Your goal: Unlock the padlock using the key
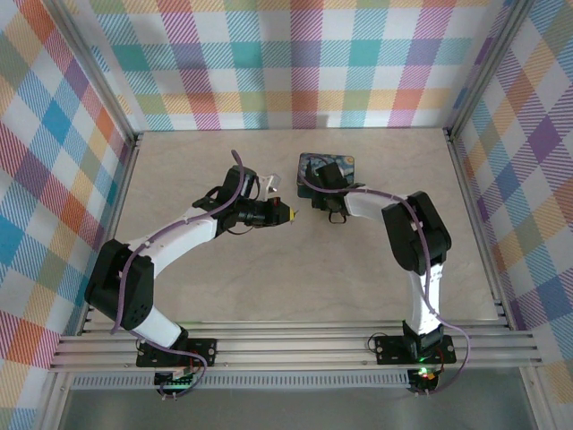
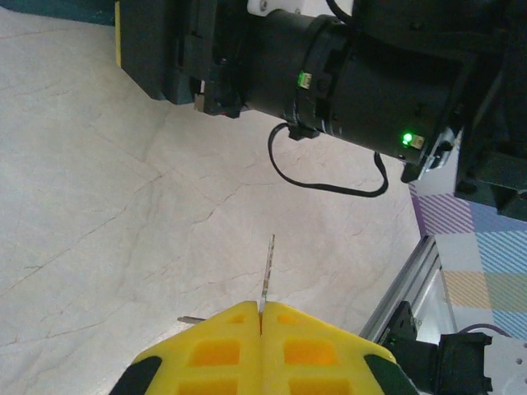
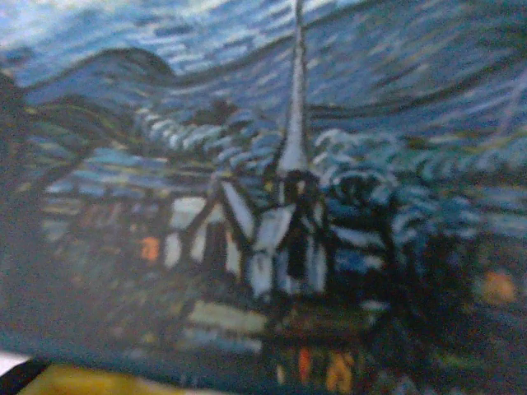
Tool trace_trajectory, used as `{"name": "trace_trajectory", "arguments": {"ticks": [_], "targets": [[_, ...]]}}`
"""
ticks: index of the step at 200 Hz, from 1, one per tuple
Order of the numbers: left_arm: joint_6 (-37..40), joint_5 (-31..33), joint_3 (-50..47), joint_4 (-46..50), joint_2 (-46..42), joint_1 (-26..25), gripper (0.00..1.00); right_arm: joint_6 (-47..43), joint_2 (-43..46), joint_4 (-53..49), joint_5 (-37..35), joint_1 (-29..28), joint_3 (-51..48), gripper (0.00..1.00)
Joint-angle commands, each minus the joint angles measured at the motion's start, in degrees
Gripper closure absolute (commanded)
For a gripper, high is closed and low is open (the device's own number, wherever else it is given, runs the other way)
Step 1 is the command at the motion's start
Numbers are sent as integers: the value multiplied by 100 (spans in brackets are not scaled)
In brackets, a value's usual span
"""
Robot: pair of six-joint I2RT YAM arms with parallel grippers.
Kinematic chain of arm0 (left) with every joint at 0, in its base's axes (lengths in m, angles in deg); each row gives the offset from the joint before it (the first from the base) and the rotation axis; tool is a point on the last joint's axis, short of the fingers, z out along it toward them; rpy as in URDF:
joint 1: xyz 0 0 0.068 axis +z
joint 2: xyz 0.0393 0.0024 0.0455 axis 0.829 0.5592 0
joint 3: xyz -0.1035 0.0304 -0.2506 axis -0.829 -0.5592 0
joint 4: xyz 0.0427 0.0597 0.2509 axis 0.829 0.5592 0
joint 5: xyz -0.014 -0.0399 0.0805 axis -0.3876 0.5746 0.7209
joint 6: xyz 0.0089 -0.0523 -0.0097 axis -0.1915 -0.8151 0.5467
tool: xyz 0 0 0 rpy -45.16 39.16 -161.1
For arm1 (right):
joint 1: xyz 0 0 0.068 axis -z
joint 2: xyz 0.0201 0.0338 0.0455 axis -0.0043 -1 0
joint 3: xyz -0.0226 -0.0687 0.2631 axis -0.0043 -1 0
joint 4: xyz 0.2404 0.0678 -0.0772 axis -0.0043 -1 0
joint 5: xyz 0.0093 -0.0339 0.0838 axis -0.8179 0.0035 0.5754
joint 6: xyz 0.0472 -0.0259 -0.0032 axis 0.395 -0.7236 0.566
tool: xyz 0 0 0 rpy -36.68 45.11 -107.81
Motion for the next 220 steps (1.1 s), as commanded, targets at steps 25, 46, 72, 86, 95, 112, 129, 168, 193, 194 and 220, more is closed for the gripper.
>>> {"name": "trace_trajectory", "arguments": {"ticks": [25, 46, 72, 86, 95, 112, 129, 168, 193, 194, 220], "targets": [[77, 23, -24, 164, -234, 81, 100, 52, -177, 50, -3, -20, 259, 57], [71, 80, -28, 164, -259, 79, 100, -61, -119, 96, 7, -21, 236, 66], [51, 113, -52, 122, -240, 63, 100, -246, -35, 138, -26, -18, 236, 77], [55, 140, -77, 95, -238, 62, 100, -370, 13, 113, 16, -18, 252, 83], [51, 150, -100, 77, -234, 46, 100, -428, 54, 57, 77, -20, 258, 85], [74, 164, -151, 13, -201, 25, 100, -527, 147, -59, 247, -18, 246, 89], [181, 160, -263, -166, -180, -48, 100, -568, 237, -307, 479, -18, 254, 92], [558, 322, -847, -1184, -364, -359, 100, -367, 532, -1114, 1037, -12, 175, 98], [546, 479, -1153, -1662, -373, -446, 100, -132, 840, -1400, 1384, -1, -51, 100], [542, 486, -1170, -1681, -373, -451, 100, -122, 844, -1415, 1400, -1, -57, 100], [626, 603, -1359, -1977, -313, -511, 100, 62, 1066, -1760, 1647, 12, -89, 100]]}}
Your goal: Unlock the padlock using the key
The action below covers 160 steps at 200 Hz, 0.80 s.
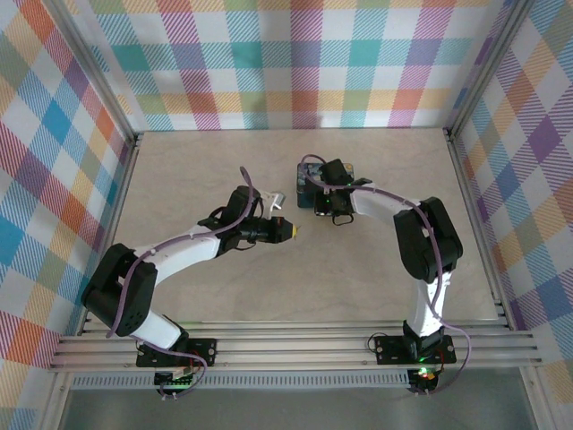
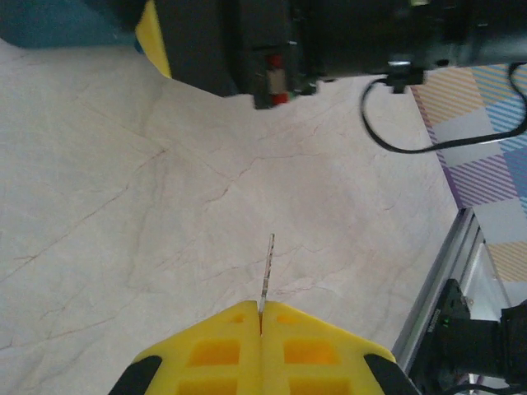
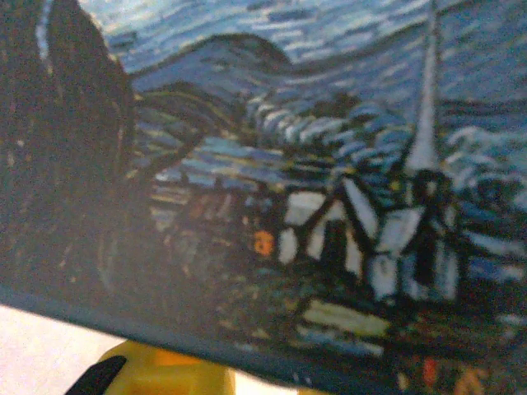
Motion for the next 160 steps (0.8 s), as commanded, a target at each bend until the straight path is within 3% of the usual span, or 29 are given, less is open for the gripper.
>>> {"name": "trace_trajectory", "arguments": {"ticks": [1, 32, 75, 98, 129, 153, 160], "targets": [[213, 192, -169, -648, -105, -55, 100, 260, 383, -482, 431, 4, -60, 100], [260, 149, -218, -769, 20, -63, 100, 403, 612, -779, 614, 3, -50, 100], [54, 273, -643, -2060, 83, -90, 100, 780, 616, -1517, 1395, 102, 389, 100], [1, 280, -612, -2303, 292, -109, 100, 1031, 633, -1672, 1661, 192, 499, 100], [15, 251, -450, -2063, 448, -116, 100, 930, 678, -1725, 1190, 195, 525, 100], [72, 381, -378, -1634, 443, -116, 100, 864, 713, -1562, 432, 4, 507, 88], [94, 432, -403, -1559, 427, -116, 100, 855, 714, -1491, 238, -81, 515, 80]]}}
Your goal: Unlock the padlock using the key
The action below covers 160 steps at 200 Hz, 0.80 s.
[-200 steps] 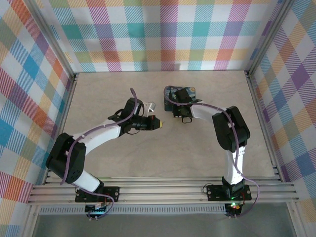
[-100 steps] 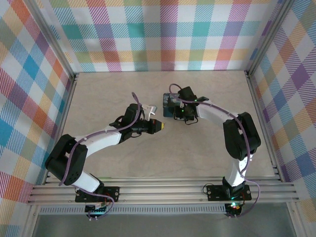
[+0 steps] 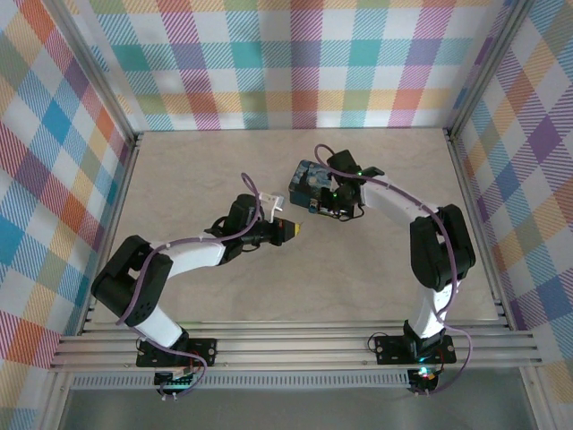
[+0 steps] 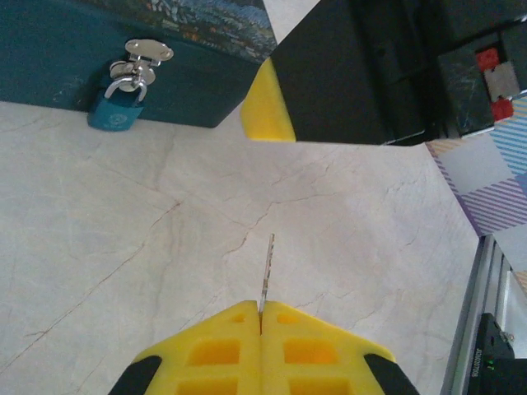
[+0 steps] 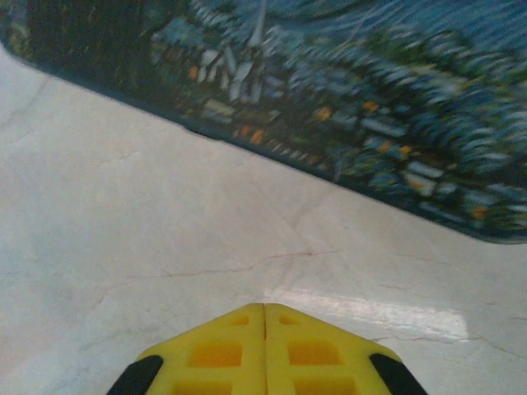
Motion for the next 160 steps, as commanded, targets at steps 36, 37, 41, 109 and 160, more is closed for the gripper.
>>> {"name": "trace_trajectory", "arguments": {"ticks": [36, 37, 41, 109, 160], "targets": [[73, 401, 72, 426, -109, -50, 100, -61, 38, 472, -1613, -694, 83, 49], [75, 407, 76, 433, -111, -54, 100, -61, 30, 479, -1644, -703, 91, 49], [74, 411, 76, 456, -113, -52, 100, -69, -28, 513, -1747, -753, 124, 47], [72, 356, 96, 631, -65, -13, 100, -95, -1159, 647, -2579, -905, 997, 39], [165, 239, 287, 831, 74, 35, 100, 26, -1298, 656, -2643, -771, 956, 39]]}}
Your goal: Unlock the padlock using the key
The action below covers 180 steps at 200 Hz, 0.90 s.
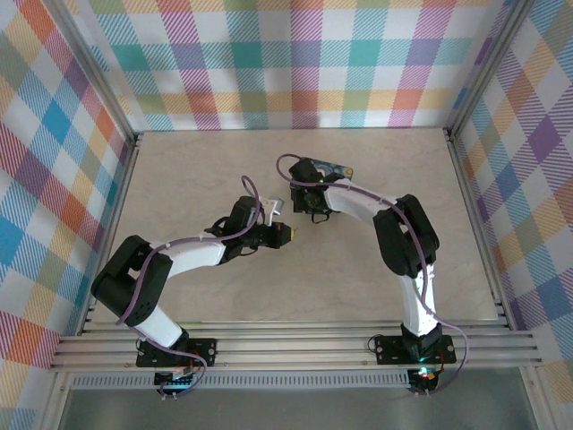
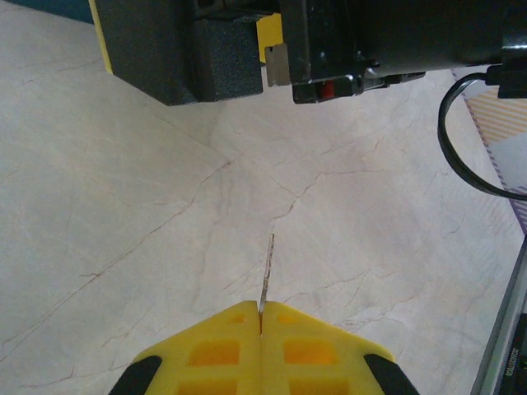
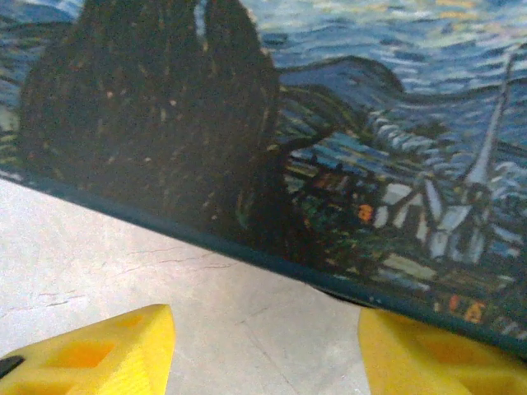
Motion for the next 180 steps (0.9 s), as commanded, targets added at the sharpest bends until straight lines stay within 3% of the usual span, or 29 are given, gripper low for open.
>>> {"name": "trace_trajectory", "arguments": {"ticks": [1, 180], "targets": [[143, -81, 236, 125, 84, 31, 100, 40, 6, 49, -189, 122, 24, 39], [196, -525, 782, 364, 660, 33, 100, 34, -277, 744, -48, 586, -238, 54]]}}
